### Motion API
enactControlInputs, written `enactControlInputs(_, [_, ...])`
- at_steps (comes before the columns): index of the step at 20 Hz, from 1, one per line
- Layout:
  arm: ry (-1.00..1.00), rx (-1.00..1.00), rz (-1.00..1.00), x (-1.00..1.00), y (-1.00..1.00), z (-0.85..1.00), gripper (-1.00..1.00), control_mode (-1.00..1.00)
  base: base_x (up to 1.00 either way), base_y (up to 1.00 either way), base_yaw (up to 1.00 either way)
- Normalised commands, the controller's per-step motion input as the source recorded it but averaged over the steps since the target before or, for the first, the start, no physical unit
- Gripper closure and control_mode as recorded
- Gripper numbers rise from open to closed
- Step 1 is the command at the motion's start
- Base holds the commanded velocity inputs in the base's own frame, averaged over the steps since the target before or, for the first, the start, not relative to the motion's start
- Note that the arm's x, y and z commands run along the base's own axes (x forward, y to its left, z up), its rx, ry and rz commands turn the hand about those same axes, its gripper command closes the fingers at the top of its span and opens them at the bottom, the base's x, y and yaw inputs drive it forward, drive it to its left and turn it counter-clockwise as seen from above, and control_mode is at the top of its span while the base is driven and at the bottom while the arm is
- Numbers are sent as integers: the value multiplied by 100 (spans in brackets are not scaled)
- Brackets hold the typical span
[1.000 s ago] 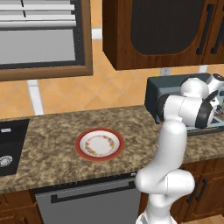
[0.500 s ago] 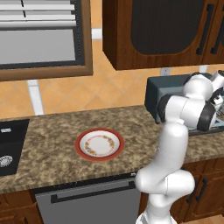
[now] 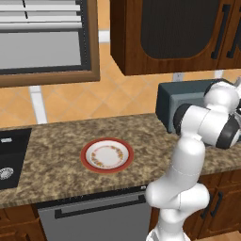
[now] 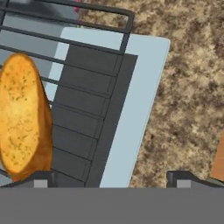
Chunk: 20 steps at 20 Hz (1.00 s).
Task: Pick up the kebab skewer and baguette bread, and place them inside the toaster oven. Close the toaster oven door and start by setting the timer.
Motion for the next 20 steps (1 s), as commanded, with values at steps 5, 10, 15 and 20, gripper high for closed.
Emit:
enactControlInputs(5, [33,0,-2,-3,0,-37,-100,-100,0,0,0])
enactControlInputs(10, [16,0,0,-61,0,-46,-100,-100,0,0,0])
enactControlInputs(15, [9,0,0,-21,0,-38,-100,-100,0,0,0])
enactControlInputs(20, [2,0,0,-30,0,-15,-100,-100,0,0,0])
